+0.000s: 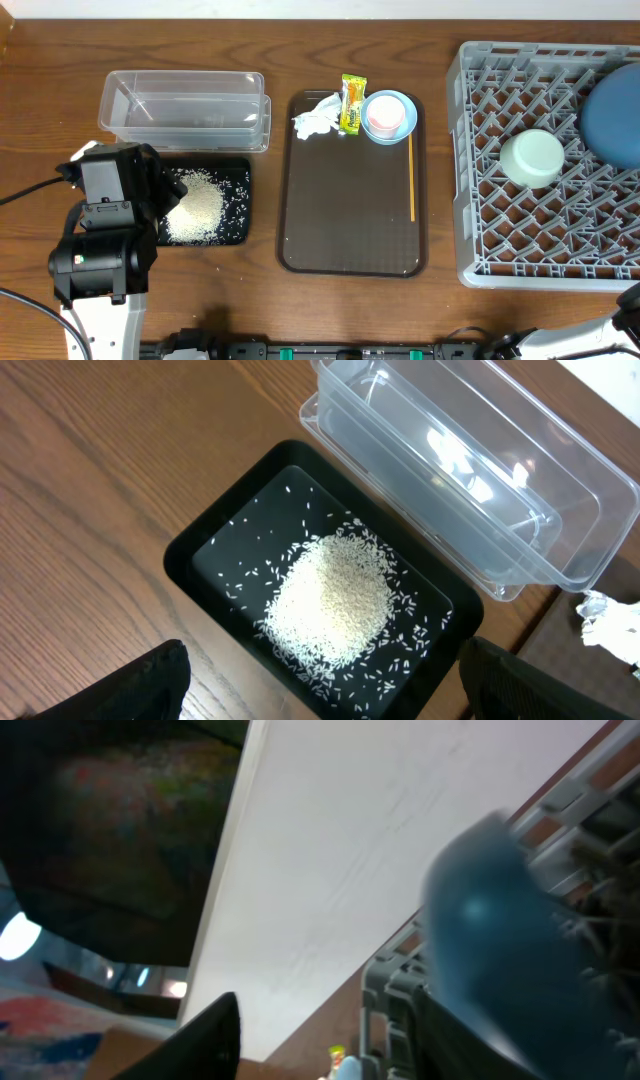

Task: Sort waste into correct bins and load items into the dishwasher rack
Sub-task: 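Stand the teal-blue plate upright in the rack and release, then move the right gripper back over the brown tray near the tissue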

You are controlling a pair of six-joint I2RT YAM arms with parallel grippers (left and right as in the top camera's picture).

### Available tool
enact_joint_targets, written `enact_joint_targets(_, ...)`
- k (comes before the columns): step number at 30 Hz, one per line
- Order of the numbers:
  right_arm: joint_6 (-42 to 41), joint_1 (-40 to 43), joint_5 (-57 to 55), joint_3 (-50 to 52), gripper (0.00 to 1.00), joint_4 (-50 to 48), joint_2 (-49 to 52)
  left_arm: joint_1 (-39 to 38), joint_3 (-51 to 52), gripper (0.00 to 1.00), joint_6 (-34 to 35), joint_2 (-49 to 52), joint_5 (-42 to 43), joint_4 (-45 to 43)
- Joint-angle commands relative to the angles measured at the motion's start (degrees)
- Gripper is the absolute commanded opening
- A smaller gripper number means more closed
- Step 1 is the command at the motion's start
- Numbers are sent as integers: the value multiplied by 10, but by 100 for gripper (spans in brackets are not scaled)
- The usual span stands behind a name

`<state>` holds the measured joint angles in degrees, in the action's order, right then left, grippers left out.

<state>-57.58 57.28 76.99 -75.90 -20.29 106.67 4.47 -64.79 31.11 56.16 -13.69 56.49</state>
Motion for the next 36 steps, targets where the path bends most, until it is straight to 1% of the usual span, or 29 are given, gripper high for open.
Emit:
enact_joint_targets(1,-7,9,-14,-2,61,0,-30,3,-7,88,-4,0,-3,1)
enact_joint_targets(4,-7,10,-25,-2,67,4,-51,3,-7,88,-4,0,-3,1)
enact_joint_targets(5,-8,10,-31,-2,72,4,-59,3,-7,88,-4,0,-3,1)
enact_joint_targets(10,-18,4,-55,-2,83,4,-113,3,-7,88,-4,0,-3,1)
enact_joint_targets(11,-18,2,-59,-2,88,5,-124,3,-7,88,-4,0,-3,1)
enact_joint_targets(12,-18,-1,-63,-2,95,6,-133,3,-7,88,-4,0,-3,1)
enact_joint_targets(13,-18,-6,-65,-2,99,8,-143,3,-7,88,-4,0,-3,1)
enact_joint_targets(17,-10,-35,-72,-2,99,30,-179,3,-7,88,-4,0,-3,1)
enact_joint_targets(20,8,-74,-74,-2,99,59,-204,3,-7,88,-4,0,-3,1)
enact_joint_targets(22,43,-110,-84,-2,99,105,-222,3,-7,88,-4,0,-3,1)
enact_joint_targets(24,104,-152,-112,-2,98,185,-242,3,-7,88,-4,0,-3,1)
enact_joint_targets(25,150,-179,-143,-2,99,248,-254,3,-7,88,-4,0,-3,1)
enact_joint_targets(27,244,-238,-246,-2,99,381,-278,3,-7,88,-4,0,-3,1)
enact_joint_targets(28,289,-275,-323,-2,99,446,-289,3,-7,88,-4,0,-3,1)
enact_joint_targets(30,357,-349,-471,-2,99,533,-298,3,-7,88,-4,0,-3,1)
enact_joint_targets(32,403,-426,-586,-2,99,592,-297,3,-7,88,-4,0,-3,1)
enact_joint_targets(33,417,-459,-626,-2,99,613,-294,3,-7,88,-4,0,-3,1)
enact_joint_targets(34,427,-495,-662,-2,99,633,-291,3,-7,88,-4,0,-3,1)
enact_joint_targets(36,446,-553,-695,-2,99,659,-285,3,-7,88,-4,0,-3,1)
